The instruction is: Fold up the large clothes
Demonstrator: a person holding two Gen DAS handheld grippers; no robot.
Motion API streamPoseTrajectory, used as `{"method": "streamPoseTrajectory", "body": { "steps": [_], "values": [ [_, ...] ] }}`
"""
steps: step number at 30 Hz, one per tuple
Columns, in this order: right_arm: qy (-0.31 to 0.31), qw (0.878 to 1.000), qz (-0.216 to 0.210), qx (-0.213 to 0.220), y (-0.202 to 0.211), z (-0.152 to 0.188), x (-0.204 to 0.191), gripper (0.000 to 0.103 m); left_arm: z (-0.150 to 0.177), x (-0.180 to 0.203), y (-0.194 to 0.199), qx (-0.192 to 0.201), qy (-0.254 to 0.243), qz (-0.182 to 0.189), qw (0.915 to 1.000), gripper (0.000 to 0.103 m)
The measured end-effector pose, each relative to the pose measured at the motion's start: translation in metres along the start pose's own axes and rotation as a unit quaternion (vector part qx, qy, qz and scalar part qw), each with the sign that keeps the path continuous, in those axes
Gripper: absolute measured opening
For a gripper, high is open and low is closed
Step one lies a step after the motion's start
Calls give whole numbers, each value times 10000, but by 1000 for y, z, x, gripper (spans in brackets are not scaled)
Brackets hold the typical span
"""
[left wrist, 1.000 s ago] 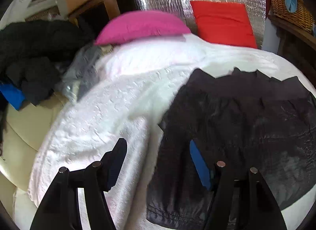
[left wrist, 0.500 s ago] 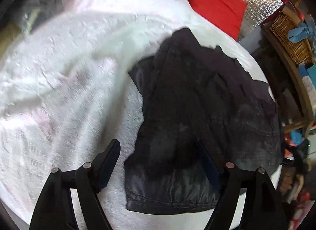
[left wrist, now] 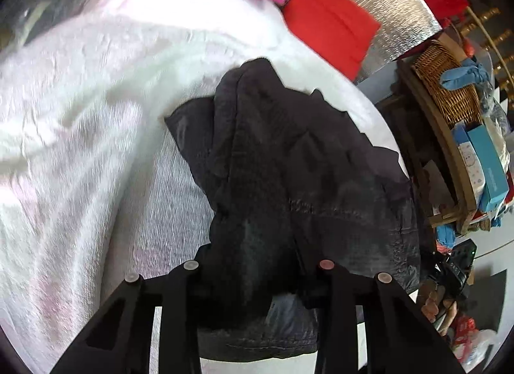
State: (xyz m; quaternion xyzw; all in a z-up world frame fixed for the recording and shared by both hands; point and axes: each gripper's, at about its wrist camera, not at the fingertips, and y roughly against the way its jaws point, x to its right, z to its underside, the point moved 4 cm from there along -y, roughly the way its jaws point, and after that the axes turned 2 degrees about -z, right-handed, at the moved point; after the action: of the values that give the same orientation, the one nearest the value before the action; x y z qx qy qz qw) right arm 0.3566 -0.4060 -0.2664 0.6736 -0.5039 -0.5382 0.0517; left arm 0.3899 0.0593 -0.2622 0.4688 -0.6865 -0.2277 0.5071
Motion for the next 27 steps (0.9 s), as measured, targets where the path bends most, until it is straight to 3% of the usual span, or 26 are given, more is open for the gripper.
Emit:
{"method": "streamPoseTrajectory", "body": {
  "steps": [3,5,8,11,13,15,17,27],
  "values": [
    [-19,9994,328,-123,-7,5,7,51,-3,-15,-11,-177,94,-333,9992,40],
    [-282,9983,412,-302,-16,8,18,51,-2,-23,-19,-311,296,-490,9979,55],
    [-411,9983,240,-335,-11,6,21,54,-3,-24,-17,-294,389,-508,9975,57],
    [-462,9972,488,-335,-7,5,21,61,-2,-13,-5,-50,138,-868,9961,57],
    [-384,9974,560,-231,3,2,19,63,2,-2,5,181,-147,-1270,9916,58],
    [-327,9975,620,5,16,0,15,74,4,4,12,395,-360,-1622,9853,59],
    [-248,9972,660,234,31,-1,14,75,7,3,19,527,-445,-1835,9806,59],
    [-227,9963,741,381,46,12,13,75,31,21,52,1324,-1004,-2694,9486,60]
  ]
}}
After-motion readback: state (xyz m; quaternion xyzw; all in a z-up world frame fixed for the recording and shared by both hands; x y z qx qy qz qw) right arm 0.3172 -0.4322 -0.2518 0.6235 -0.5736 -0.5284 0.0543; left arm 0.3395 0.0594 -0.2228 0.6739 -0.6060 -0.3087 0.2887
